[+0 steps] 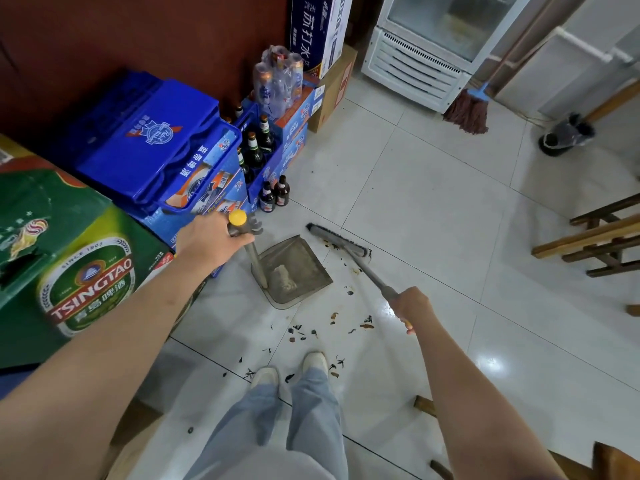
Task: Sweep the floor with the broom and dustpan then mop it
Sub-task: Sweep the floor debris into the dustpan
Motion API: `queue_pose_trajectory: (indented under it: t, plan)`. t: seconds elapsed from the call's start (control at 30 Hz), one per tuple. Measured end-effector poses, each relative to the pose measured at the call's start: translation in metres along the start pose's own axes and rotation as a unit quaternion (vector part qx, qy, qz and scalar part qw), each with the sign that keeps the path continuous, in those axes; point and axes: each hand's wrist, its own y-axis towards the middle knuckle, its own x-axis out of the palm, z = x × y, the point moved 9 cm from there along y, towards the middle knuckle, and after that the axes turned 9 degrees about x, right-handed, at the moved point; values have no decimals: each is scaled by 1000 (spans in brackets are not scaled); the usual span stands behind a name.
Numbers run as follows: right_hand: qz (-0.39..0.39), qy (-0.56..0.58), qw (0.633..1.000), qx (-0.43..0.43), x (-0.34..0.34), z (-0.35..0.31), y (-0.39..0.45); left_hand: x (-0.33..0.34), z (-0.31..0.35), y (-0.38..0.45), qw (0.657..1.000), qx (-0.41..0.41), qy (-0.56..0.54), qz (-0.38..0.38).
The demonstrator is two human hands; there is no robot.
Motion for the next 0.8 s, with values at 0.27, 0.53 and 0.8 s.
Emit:
queue_pose_trajectory:
  t: [0.27,0.53,0.8]
  plan:
    - [3,-18,1000,4,21,55,-27,6,-6,-33,1000,-3,-4,14]
    - [11,-50,999,-13,30,93,-47,8,-2,-61,999,-26,13,22]
    - [11,27,999,-23,3,103,-27,18,12,-68,998,-26,59,23]
